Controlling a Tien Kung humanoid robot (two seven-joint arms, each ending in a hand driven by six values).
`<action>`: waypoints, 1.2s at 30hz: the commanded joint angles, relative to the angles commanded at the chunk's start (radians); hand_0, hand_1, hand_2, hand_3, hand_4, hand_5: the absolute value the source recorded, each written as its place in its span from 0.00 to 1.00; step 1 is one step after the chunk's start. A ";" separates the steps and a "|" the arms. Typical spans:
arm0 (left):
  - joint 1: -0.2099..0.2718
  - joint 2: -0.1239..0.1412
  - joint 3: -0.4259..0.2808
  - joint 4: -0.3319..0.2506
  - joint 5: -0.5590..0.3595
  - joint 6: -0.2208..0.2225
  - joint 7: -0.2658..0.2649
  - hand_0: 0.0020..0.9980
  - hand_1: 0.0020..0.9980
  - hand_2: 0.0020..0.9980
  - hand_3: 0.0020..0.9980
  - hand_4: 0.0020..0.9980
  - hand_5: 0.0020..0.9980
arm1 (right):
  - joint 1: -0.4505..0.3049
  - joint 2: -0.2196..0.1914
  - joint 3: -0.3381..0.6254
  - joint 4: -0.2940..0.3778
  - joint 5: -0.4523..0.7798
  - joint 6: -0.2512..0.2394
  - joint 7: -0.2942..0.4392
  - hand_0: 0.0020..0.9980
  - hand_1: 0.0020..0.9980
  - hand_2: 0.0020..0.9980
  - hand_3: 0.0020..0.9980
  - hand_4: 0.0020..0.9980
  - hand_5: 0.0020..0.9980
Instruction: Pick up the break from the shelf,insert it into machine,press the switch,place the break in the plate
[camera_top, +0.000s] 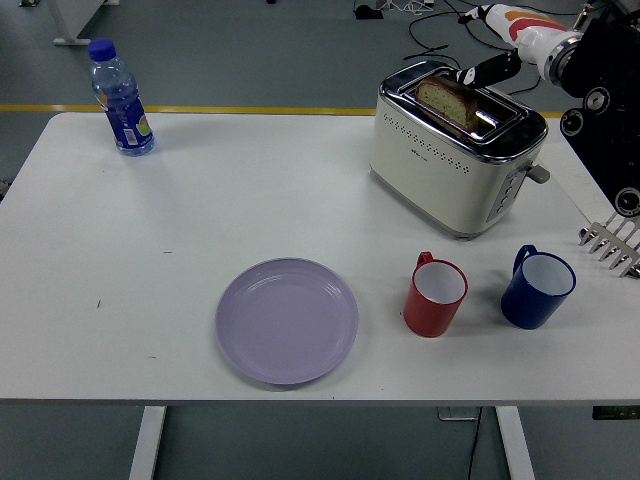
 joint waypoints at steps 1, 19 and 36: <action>0.000 0.000 -0.001 0.000 0.001 0.000 0.000 0.70 0.67 0.73 0.74 0.54 1.00 | -0.007 -0.016 0.006 0.022 0.005 -0.002 0.000 0.95 0.91 0.99 0.90 0.80 0.29; 0.012 -0.005 -0.030 0.000 0.038 -0.009 0.010 0.70 0.67 0.73 0.74 0.51 1.00 | -0.326 -0.333 0.183 0.383 0.323 -0.263 -0.022 0.25 0.31 0.43 0.70 0.37 0.18; 0.030 -0.011 -0.073 0.000 0.103 -0.014 0.026 0.70 0.68 0.73 0.74 0.50 1.00 | -0.516 -0.396 0.191 0.416 0.309 -0.079 -0.033 0.09 0.11 0.24 0.69 0.45 0.00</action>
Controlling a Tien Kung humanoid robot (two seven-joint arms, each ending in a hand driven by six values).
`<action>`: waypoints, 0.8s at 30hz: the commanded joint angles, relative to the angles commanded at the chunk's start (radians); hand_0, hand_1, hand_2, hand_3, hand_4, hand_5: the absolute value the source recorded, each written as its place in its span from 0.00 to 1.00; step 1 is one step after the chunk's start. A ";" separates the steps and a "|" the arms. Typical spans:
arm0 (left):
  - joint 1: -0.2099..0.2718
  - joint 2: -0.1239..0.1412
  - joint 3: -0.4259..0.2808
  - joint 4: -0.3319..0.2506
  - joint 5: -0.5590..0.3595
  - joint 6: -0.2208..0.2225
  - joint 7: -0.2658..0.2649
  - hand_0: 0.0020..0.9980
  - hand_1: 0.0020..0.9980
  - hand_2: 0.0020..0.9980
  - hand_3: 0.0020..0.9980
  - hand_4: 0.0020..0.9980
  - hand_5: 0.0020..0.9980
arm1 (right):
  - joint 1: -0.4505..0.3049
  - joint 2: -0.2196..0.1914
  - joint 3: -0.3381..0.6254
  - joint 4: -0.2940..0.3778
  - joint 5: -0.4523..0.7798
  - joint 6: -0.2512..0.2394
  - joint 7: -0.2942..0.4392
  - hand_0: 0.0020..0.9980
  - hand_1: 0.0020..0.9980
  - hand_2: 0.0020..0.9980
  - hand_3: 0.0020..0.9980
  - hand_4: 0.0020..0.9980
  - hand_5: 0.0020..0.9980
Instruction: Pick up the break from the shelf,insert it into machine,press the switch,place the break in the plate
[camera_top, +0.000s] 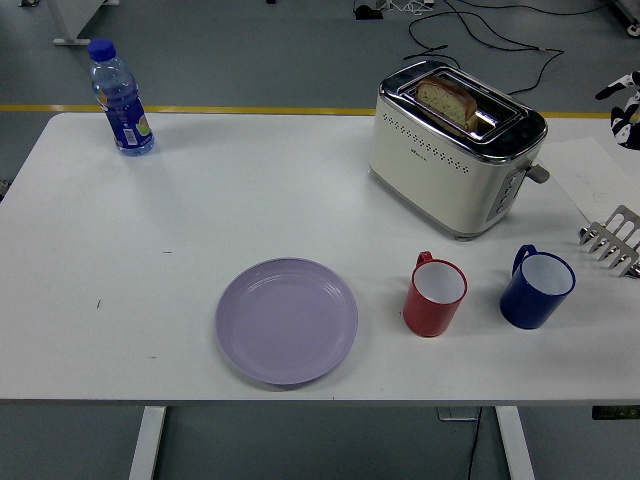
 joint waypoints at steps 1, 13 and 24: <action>0.001 0.000 -0.001 0.000 0.003 -0.001 0.001 0.70 0.68 0.73 0.74 0.50 1.00 | -0.005 0.003 -0.003 -0.004 -0.008 0.007 0.001 0.09 0.11 0.24 0.69 0.45 0.00; 0.000 0.000 0.007 0.000 -0.001 -0.002 0.000 0.70 0.68 0.73 0.74 0.50 1.00 | -0.010 0.029 -0.055 -0.051 -0.055 0.035 -0.006 0.08 0.09 0.22 0.67 0.37 0.00; -0.007 -0.001 0.019 0.000 -0.015 -0.002 -0.001 0.70 0.68 0.73 0.74 0.50 1.00 | 0.012 0.072 -0.098 -0.058 -0.070 0.037 -0.022 0.08 0.09 0.22 0.66 0.36 0.00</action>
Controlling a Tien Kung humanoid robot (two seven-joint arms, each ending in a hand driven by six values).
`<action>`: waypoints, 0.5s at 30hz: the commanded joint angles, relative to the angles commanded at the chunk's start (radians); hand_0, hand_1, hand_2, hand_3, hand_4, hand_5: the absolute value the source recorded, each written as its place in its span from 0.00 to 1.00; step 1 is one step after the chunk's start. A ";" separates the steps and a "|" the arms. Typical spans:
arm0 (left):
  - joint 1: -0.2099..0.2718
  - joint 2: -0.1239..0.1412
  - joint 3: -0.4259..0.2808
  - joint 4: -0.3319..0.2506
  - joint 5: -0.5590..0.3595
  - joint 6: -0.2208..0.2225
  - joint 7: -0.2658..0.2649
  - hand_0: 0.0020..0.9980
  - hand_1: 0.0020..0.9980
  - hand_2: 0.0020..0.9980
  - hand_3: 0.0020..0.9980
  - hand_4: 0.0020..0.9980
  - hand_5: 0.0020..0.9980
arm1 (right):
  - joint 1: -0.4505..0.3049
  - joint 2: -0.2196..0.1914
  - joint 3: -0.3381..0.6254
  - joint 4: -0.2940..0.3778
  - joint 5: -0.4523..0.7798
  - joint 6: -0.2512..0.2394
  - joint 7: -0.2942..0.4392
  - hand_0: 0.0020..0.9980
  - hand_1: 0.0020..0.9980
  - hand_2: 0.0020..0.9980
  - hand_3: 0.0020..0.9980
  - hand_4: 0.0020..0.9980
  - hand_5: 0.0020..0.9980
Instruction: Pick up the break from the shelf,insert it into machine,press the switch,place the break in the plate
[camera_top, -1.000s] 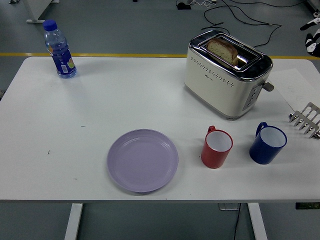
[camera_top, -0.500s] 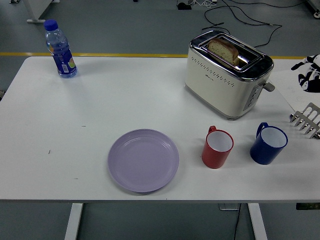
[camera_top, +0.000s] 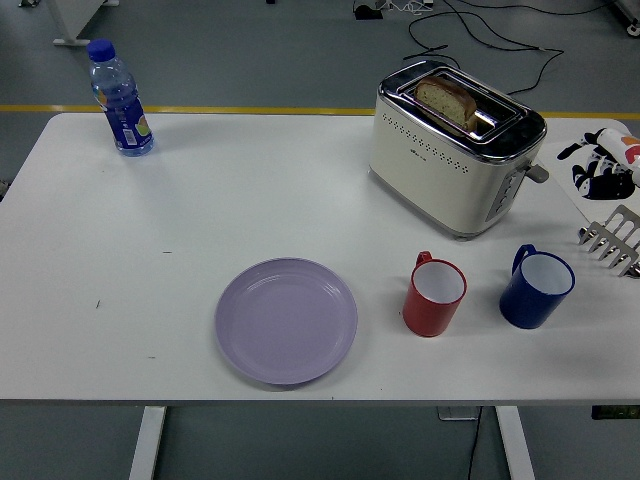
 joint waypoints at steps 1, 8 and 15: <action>-0.001 0.000 0.003 0.000 -0.002 0.000 0.000 0.70 0.68 0.73 0.74 0.50 1.00 | -0.001 0.007 -0.008 0.004 0.000 -0.003 -0.010 0.08 0.09 0.22 0.66 0.36 0.00; -0.005 0.000 0.009 0.000 -0.009 -0.001 -0.002 0.70 0.68 0.73 0.74 0.50 1.00 | -0.004 0.019 -0.037 0.015 0.003 -0.006 -0.035 0.07 0.09 0.22 0.64 0.36 0.00; -0.006 0.000 0.008 0.000 -0.007 -0.001 0.000 0.70 0.68 0.73 0.74 0.50 1.00 | 0.000 0.029 -0.058 0.038 0.008 -0.011 -0.055 0.07 0.09 0.22 0.64 0.36 0.00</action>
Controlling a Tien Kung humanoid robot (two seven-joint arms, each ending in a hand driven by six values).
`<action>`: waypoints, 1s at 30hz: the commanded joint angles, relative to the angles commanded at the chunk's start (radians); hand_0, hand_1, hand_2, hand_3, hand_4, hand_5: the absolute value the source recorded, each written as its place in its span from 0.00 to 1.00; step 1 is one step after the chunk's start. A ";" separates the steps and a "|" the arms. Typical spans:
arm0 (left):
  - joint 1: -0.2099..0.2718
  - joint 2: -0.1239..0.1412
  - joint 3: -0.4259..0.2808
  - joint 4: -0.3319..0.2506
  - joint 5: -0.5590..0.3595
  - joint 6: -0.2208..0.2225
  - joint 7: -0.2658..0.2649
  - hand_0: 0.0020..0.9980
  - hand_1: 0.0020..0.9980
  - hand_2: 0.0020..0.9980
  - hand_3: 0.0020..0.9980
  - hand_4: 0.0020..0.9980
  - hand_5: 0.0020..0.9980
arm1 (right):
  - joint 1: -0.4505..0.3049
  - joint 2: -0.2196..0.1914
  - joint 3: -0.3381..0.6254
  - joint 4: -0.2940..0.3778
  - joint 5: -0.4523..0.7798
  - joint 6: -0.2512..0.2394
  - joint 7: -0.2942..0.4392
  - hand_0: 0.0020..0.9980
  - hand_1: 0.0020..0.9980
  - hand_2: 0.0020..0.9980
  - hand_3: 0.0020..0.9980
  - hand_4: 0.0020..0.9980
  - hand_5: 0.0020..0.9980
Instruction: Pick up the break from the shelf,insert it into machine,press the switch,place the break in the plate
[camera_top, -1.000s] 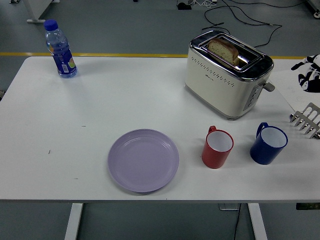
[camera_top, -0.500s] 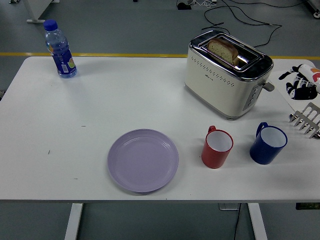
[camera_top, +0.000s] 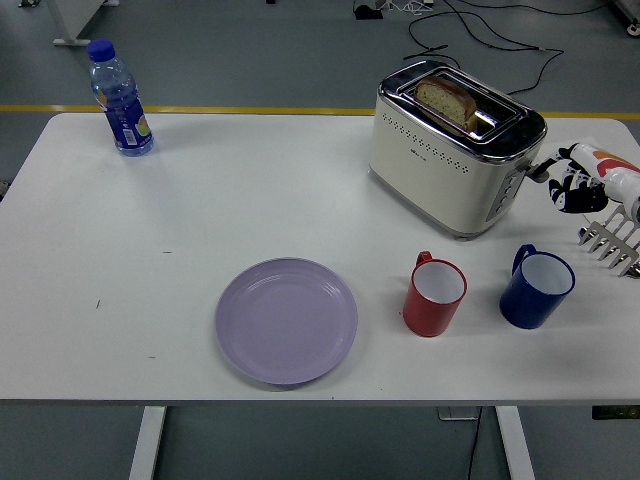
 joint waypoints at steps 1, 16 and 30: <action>0.000 0.000 -0.001 0.000 0.002 0.000 0.000 0.70 0.68 0.73 0.74 0.50 1.00 | 0.001 0.001 -0.002 -0.001 0.000 0.001 0.000 0.07 0.09 0.22 0.64 0.36 0.00; -0.001 -0.001 -0.007 0.000 0.007 0.000 0.001 0.70 0.68 0.74 0.74 0.50 1.00 | -0.005 0.003 -0.004 0.014 0.008 -0.019 -0.041 0.07 0.09 0.21 0.63 0.35 0.00; -0.003 -0.002 -0.002 0.000 0.004 0.000 0.003 0.70 0.68 0.73 0.74 0.50 1.00 | 0.002 0.014 -0.007 -0.010 0.009 -0.026 -0.054 0.07 0.09 0.21 0.62 0.35 0.00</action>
